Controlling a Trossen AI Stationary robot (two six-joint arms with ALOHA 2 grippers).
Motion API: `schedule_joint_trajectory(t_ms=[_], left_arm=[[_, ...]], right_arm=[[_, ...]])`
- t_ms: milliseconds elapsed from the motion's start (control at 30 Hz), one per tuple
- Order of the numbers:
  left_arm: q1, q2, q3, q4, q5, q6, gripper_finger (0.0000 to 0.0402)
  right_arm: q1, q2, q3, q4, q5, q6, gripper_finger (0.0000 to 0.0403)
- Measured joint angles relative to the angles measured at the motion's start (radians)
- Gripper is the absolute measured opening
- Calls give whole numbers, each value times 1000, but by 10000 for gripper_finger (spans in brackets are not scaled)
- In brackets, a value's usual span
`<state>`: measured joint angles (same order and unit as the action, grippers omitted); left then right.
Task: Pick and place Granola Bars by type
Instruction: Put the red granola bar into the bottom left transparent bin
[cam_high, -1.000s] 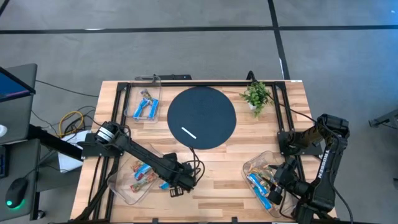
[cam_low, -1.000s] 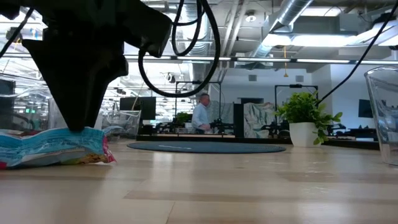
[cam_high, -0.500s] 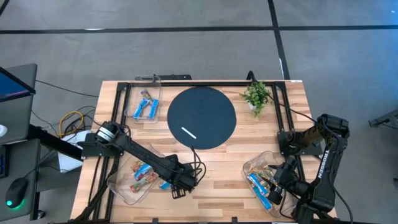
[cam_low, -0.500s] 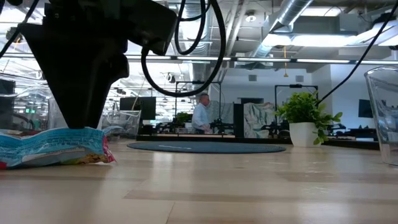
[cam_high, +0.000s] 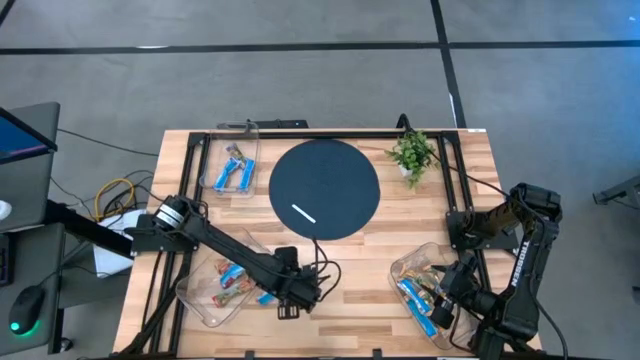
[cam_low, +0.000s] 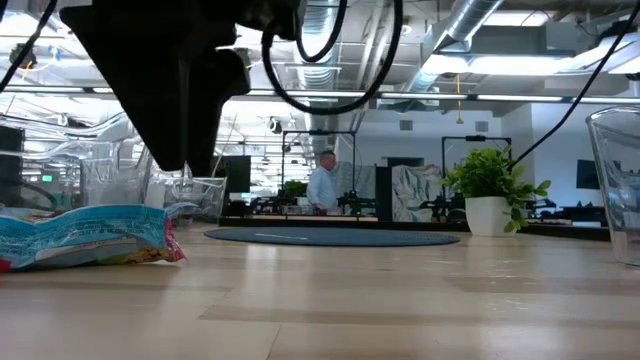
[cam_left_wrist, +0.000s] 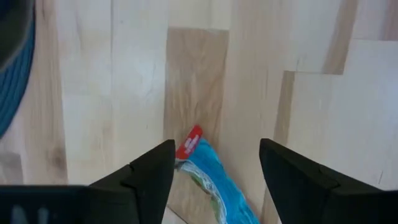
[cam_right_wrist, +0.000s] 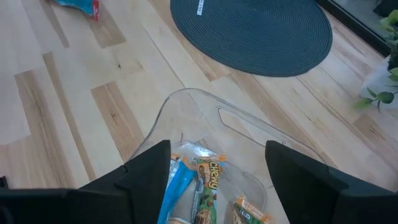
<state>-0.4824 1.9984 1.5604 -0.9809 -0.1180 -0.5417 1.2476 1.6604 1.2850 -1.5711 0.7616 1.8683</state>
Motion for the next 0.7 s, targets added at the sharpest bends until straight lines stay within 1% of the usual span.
schedule_joint_trajectory(t_ms=[100,167,300,467,600,700], left_arm=[[-1,4,-2,61,-5,80,229],[-1,30,-3,101,-10,141,229],[5,92,-6,70,54,219,229],[5,123,3,-47,28,197,229],[5,124,22,-86,-20,197,229],[8,123,27,-115,-13,216,229]], right_arm=[[0,0,0,0,5,0,253],[0,0,0,0,17,0,253],[-7,0,0,0,27,0,253],[-7,0,0,6,26,1,253],[-7,0,0,4,26,8,253],[-7,0,0,0,26,8,253]])
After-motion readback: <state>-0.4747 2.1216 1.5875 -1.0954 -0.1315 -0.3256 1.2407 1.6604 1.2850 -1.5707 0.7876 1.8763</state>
